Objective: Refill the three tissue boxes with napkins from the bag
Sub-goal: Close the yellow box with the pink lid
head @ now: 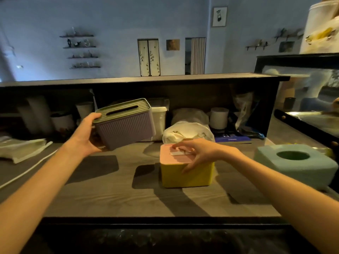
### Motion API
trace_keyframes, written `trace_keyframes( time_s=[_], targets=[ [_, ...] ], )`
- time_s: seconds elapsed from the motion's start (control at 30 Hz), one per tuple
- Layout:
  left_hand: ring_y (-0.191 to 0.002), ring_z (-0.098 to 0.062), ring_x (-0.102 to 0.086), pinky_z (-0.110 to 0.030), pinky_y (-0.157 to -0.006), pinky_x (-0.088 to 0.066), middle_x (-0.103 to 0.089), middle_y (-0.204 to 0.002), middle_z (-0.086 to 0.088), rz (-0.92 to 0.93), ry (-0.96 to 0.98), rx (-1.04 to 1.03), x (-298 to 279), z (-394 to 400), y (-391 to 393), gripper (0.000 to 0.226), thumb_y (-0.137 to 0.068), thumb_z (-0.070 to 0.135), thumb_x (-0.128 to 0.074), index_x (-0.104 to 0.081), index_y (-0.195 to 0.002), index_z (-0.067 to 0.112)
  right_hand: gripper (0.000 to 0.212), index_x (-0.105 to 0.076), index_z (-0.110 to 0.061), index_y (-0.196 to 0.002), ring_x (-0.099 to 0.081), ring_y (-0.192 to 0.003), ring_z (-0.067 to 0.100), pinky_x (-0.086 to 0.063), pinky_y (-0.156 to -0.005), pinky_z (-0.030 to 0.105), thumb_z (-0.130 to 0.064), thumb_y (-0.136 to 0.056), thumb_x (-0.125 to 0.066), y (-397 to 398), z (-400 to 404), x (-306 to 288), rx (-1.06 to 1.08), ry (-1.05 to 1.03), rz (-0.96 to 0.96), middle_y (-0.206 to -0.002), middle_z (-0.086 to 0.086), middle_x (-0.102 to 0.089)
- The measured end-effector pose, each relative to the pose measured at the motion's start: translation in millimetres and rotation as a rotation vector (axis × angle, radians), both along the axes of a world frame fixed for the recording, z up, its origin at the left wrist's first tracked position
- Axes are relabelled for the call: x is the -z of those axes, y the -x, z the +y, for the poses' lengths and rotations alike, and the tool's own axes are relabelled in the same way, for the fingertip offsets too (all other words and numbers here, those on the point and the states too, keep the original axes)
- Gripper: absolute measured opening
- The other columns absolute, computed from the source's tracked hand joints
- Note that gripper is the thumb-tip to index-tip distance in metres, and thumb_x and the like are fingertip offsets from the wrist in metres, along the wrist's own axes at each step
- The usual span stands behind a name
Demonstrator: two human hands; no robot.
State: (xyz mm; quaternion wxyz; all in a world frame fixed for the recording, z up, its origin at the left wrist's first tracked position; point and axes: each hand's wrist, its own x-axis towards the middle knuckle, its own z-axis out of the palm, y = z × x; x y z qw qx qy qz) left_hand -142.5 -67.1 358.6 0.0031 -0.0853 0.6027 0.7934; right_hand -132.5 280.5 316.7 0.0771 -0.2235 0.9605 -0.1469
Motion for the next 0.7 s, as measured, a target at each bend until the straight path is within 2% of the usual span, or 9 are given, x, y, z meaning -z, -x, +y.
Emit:
trace_keyframes(
  time_s=[0.1, 0.2, 0.3, 0.37, 0.53, 0.6, 0.7],
  targets=[
    [-0.116, -0.031, -0.061, -0.055, -0.091, -0.051, -0.066, -0.127, -0.009, 0.028, 0.014, 0.001, -9, -15, 3, 0.052, -0.092, 0.050, -0.060, -0.055, -0.137, 0.023, 0.086, -0.038, -0.038, -0.154, -0.040, -0.142, 0.023, -0.036, -0.116, 0.045, -0.061, -0.081, -0.077, 23, -49, 16, 0.000, 0.043, 0.164, -0.158, -0.004, -0.039],
    [-0.116, -0.030, -0.061, -0.057, -0.097, -0.048, -0.067, -0.125, -0.009, 0.026, 0.054, -0.012, -10, -29, 3, 0.046, -0.092, 0.049, -0.061, -0.058, -0.131, 0.022, 0.073, -0.040, -0.037, -0.152, -0.031, -0.150, 0.024, -0.020, -0.124, 0.055, -0.059, -0.088, -0.069, 39, -72, 33, 0.031, 0.026, 0.383, -0.165, -0.002, -0.028],
    [-0.115, -0.031, -0.061, -0.057, -0.095, -0.049, -0.068, -0.122, -0.009, -0.014, 0.089, -0.017, -2, -45, 4, 0.042, -0.091, 0.048, -0.063, -0.062, -0.125, 0.022, 0.058, -0.047, -0.039, -0.145, -0.036, -0.146, 0.023, -0.035, -0.117, 0.051, -0.046, -0.093, -0.070, 44, -71, 51, 0.025, 0.130, 0.494, -0.158, -0.002, -0.039],
    [-0.114, -0.030, -0.061, -0.055, -0.095, -0.049, -0.070, -0.118, -0.009, -0.064, 0.111, -0.015, 6, -54, 5, 0.041, -0.089, 0.047, -0.066, -0.064, -0.122, 0.022, 0.055, -0.051, -0.038, -0.144, -0.039, -0.142, 0.021, -0.042, -0.113, 0.045, -0.044, -0.093, -0.070, 50, -69, 63, 0.013, 0.190, 0.553, -0.151, -0.003, -0.048],
    [-0.102, -0.024, -0.064, -0.046, -0.088, -0.049, -0.072, -0.112, -0.006, -0.112, 0.136, 0.018, 22, -73, -4, 0.033, -0.087, 0.044, -0.067, -0.073, -0.112, 0.023, 0.059, -0.053, -0.035, -0.147, -0.042, -0.139, 0.021, -0.041, -0.113, 0.041, -0.049, -0.092, -0.069, 81, -92, 63, 0.045, 0.201, 0.550, -0.149, 0.000, -0.051],
    [-0.094, -0.024, -0.065, -0.043, -0.082, -0.049, -0.074, -0.101, -0.007, -0.109, 0.164, 0.044, 24, -78, -12, 0.030, -0.086, 0.043, -0.066, -0.073, -0.107, 0.022, 0.061, -0.050, -0.032, -0.150, -0.039, -0.142, 0.022, -0.038, -0.115, 0.039, -0.046, -0.093, -0.069, 95, -106, 58, 0.050, 0.182, 0.485, -0.153, 0.002, -0.047],
    [-0.090, -0.024, -0.069, -0.043, -0.083, -0.050, -0.077, -0.094, -0.009, -0.121, 0.237, 0.085, 30, -73, -26, 0.043, -0.071, 0.043, -0.073, -0.072, -0.108, 0.020, 0.056, -0.049, -0.027, -0.151, -0.039, -0.146, 0.025, -0.036, -0.117, 0.040, -0.037, -0.098, -0.066, 117, -119, 49, 0.080, 0.208, 0.350, -0.160, 0.005, -0.039]
  ],
)
